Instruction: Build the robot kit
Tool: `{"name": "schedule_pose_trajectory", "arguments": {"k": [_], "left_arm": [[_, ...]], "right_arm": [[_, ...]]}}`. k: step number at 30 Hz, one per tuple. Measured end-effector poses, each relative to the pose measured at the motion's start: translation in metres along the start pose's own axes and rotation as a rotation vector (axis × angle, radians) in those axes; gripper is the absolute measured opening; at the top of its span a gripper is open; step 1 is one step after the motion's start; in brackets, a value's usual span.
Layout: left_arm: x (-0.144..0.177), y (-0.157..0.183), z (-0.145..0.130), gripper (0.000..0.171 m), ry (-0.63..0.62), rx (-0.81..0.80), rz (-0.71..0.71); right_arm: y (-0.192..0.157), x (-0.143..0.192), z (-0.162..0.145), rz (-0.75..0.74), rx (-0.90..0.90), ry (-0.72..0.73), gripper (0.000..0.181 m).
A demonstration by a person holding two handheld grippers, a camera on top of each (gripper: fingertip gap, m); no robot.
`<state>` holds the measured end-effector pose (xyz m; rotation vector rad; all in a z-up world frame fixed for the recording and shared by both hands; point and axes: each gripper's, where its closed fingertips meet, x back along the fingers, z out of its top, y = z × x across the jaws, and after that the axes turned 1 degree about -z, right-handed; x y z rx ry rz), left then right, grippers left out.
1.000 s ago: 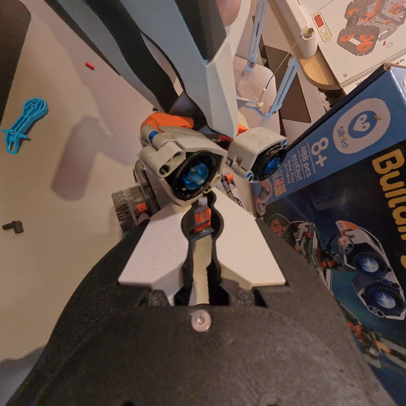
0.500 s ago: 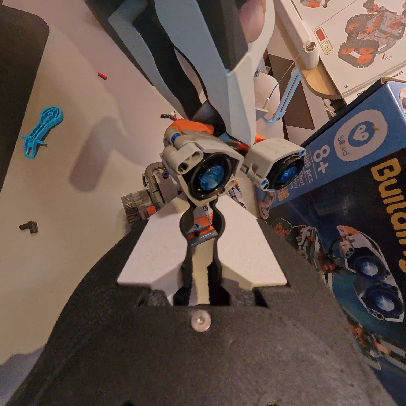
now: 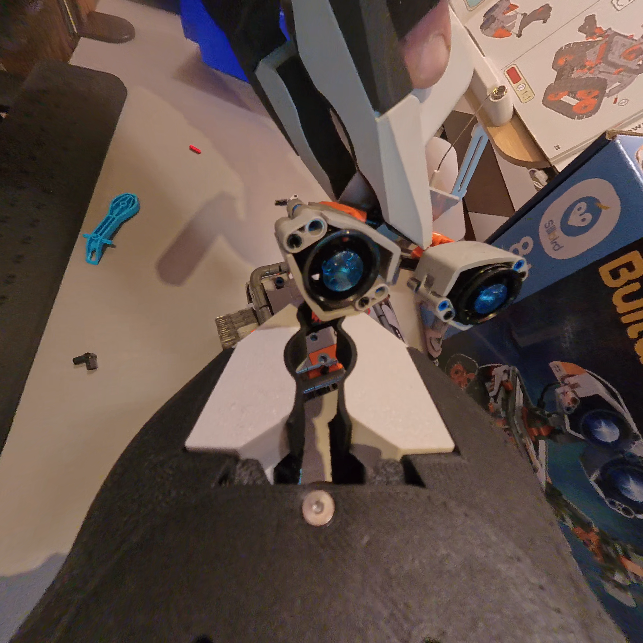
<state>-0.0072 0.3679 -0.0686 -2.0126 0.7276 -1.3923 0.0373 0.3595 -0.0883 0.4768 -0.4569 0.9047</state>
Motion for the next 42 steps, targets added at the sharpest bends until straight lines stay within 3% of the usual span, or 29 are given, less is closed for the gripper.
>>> {"name": "schedule_pose_trajectory", "arguments": {"k": [9, 17, 23, 29, 42], "left_arm": [[0.001, -0.003, -0.005, 0.029, 0.023, -0.031, 0.059], [0.021, -0.01, 0.017, 0.029, 0.092, -0.071, 0.115], [0.031, -0.013, 0.032, 0.029, 0.136, -0.088, 0.147], [0.033, -0.013, 0.034, 0.029, 0.146, -0.085, 0.157], [0.02, -0.012, 0.01, 0.026, 0.131, 0.023, 0.209]], "right_arm": [[0.02, 0.017, -0.012, -0.029, -0.124, 0.021, 0.023], [0.039, 0.032, 0.005, -0.017, -0.253, 0.26, 0.033], [0.031, 0.037, 0.03, 0.108, -0.316, 0.464, 0.049], [0.031, 0.035, 0.034, 0.132, -0.324, 0.517, 0.045], [0.047, 0.029, 0.034, -0.011, -0.33, 0.507, 0.042]]}}
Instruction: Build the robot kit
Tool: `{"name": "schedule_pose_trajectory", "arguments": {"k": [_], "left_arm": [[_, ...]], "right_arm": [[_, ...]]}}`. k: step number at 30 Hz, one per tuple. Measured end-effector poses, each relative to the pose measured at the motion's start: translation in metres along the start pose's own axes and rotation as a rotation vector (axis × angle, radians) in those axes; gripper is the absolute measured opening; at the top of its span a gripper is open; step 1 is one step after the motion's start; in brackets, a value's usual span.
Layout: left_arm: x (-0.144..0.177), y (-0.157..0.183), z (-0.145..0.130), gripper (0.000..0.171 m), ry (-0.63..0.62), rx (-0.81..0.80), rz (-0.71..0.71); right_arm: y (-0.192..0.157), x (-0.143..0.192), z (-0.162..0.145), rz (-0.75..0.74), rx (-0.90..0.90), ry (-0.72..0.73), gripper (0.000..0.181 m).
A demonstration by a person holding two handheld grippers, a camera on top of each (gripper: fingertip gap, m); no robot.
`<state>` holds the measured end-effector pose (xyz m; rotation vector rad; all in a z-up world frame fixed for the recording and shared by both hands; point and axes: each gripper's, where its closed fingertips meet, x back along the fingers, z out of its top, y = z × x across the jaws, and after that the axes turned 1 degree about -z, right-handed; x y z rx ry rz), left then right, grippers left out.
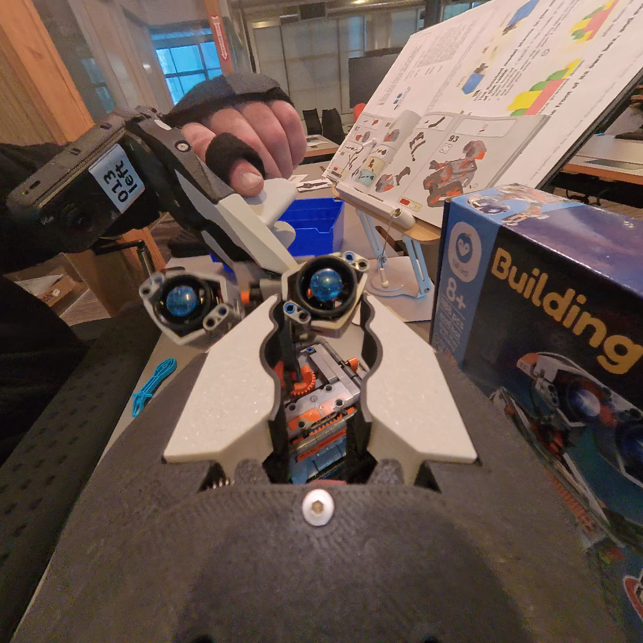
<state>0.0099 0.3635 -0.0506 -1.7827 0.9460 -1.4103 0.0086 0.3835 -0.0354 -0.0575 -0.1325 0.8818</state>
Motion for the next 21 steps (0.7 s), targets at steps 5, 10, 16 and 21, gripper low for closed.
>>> {"name": "schedule_pose_trajectory", "arguments": {"k": [5, 10, 16, 21], "left_arm": [[-0.006, 0.009, -0.013, 0.025, -0.013, 0.095, -0.005], [-0.004, 0.028, -0.019, 0.036, -0.031, 0.325, -0.054], [0.018, 0.021, 0.012, 0.076, 0.103, 0.993, 0.013], [0.008, 0.022, 0.024, 0.079, 0.149, 1.267, 0.114]], "right_arm": [[0.01, -0.002, -0.004, -0.058, -0.006, -0.019, 0.041], [0.017, -0.002, -0.008, -0.109, 0.005, -0.05, 0.041], [0.027, -0.005, -0.006, -0.226, 0.06, -0.083, 0.041], [0.024, -0.008, 0.008, -0.331, 0.12, -0.072, 0.041]]}}
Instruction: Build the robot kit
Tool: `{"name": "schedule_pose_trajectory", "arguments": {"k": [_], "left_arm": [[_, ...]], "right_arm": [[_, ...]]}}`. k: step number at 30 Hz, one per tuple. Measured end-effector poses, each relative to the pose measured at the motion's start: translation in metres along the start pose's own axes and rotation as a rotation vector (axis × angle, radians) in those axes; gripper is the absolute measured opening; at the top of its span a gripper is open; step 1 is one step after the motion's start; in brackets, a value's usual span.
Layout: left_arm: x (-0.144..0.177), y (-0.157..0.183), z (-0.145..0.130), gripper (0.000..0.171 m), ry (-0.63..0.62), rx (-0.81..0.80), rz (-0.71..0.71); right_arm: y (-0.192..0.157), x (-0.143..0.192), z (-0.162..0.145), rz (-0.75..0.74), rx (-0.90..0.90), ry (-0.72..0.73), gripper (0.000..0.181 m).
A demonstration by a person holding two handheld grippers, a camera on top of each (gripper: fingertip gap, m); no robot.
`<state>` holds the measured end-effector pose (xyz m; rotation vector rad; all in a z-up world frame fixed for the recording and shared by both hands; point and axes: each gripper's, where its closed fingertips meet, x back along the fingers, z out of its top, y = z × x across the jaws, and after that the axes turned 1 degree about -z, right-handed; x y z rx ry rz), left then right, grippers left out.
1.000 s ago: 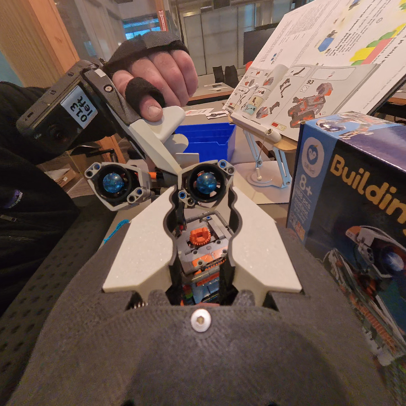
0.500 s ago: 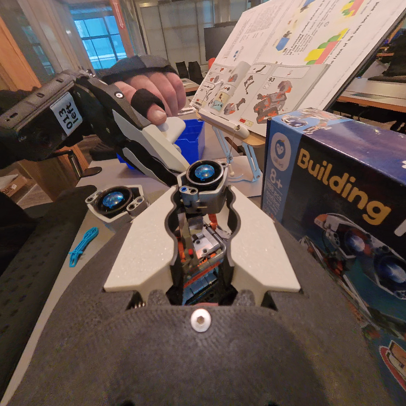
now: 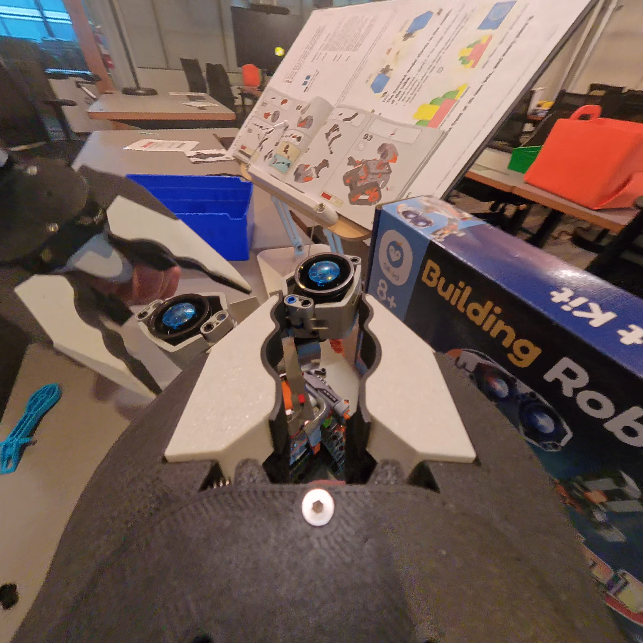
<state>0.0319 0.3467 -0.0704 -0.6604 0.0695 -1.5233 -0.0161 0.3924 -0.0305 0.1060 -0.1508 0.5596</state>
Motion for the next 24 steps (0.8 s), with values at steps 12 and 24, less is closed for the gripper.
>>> {"name": "schedule_pose_trajectory", "arguments": {"k": [12, 24], "left_arm": [[-0.001, -0.026, 0.003, 0.041, 0.147, 0.16, 0.117], [0.007, -0.034, 0.004, 0.034, 0.159, -0.078, 0.002]], "right_arm": [[-0.01, -0.002, 0.023, -0.117, 0.037, 0.046, 0.041], [-0.014, 0.019, 0.01, -0.135, 0.022, -0.001, 0.041]]}}
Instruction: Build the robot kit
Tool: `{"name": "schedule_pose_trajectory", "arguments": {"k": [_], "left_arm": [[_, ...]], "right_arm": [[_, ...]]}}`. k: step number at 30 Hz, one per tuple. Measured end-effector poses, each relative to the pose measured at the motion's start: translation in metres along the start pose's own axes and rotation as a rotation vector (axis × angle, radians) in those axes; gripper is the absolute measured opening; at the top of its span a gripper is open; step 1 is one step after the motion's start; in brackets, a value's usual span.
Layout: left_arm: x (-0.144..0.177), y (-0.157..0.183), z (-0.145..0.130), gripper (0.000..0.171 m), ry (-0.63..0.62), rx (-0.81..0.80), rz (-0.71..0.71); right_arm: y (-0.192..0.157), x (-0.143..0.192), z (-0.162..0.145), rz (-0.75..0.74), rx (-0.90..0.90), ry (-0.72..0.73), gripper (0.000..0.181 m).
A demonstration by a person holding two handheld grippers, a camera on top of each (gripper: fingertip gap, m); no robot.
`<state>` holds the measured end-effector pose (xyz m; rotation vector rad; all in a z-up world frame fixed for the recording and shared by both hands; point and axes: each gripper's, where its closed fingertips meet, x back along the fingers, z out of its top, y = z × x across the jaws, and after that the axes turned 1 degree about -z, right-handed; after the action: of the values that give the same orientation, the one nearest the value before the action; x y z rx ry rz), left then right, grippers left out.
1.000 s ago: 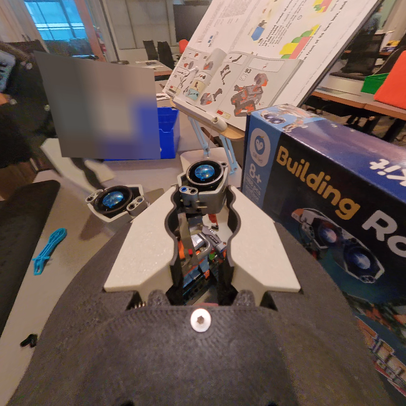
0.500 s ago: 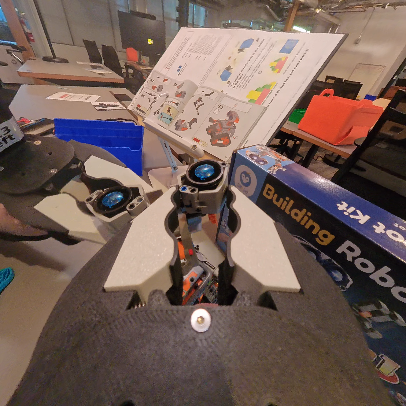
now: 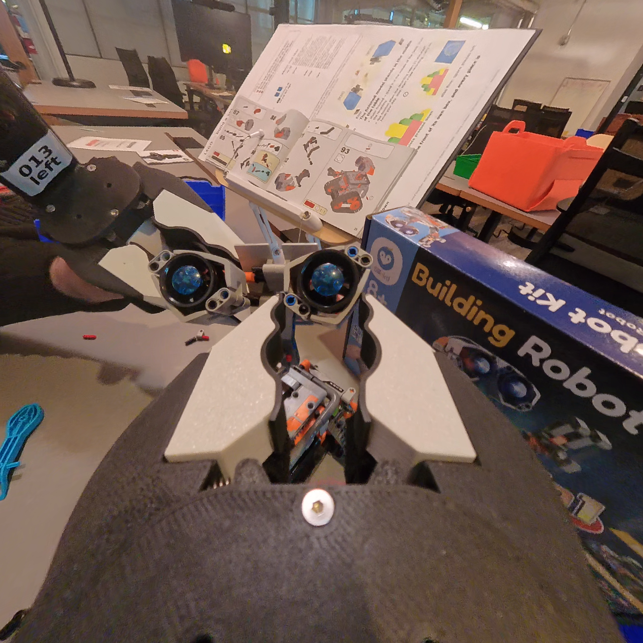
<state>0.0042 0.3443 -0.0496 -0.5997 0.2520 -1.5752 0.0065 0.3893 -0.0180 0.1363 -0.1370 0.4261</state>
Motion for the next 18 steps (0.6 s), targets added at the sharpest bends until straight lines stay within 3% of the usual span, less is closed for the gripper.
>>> {"name": "schedule_pose_trajectory", "arguments": {"k": [11, 18], "left_arm": [[-0.004, 0.013, -0.022, 0.033, -0.049, -0.105, -0.192], [0.001, 0.017, -0.028, 0.032, -0.044, -0.1, -0.281]], "right_arm": [[-0.009, 0.005, -0.037, -0.051, -0.082, -0.047, 0.041], [-0.019, 0.009, -0.038, -0.072, -0.075, -0.058, 0.04]]}}
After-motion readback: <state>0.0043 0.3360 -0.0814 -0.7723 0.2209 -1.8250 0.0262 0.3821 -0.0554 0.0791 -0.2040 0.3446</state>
